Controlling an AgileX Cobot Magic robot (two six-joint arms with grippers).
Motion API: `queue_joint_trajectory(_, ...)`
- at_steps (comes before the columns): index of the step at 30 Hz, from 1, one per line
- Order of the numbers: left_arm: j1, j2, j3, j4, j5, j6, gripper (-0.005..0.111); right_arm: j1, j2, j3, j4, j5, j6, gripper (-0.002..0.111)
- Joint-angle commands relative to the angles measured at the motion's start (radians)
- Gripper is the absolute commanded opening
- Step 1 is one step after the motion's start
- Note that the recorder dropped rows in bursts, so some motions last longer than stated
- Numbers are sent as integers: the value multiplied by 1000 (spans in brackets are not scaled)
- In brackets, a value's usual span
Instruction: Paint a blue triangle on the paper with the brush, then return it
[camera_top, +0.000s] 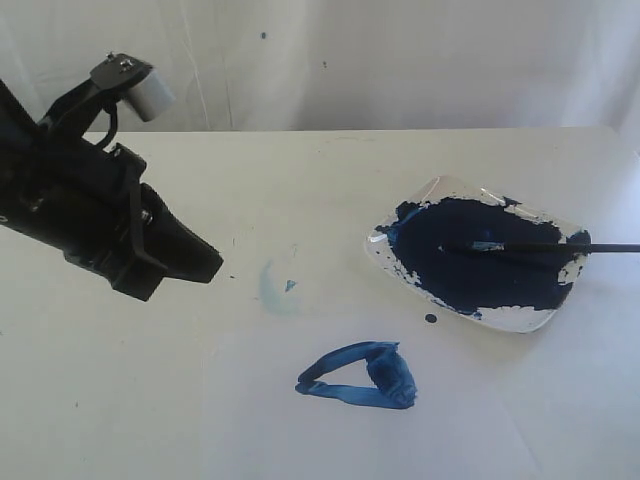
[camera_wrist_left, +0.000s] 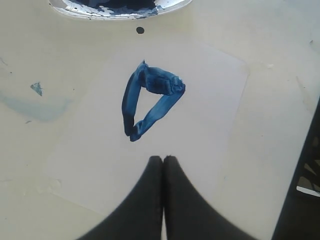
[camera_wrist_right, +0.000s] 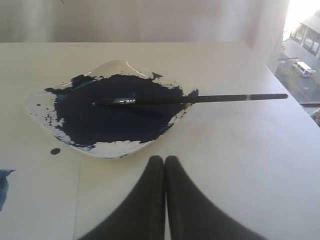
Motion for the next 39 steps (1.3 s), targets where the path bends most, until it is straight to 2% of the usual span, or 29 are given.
queue_joint_trajectory(1, 3, -11, 8, -17, 7, 2, 0, 35, -7, 2, 9, -6, 9, 0)
queue_joint_trajectory(10, 3, -11, 8, -17, 7, 2, 0, 72, -7, 2, 20, -6, 115, 0)
queue_joint_trajectory(39, 3, -11, 8, -17, 7, 2, 0, 72, -7, 2, 22, 6, 114, 0)
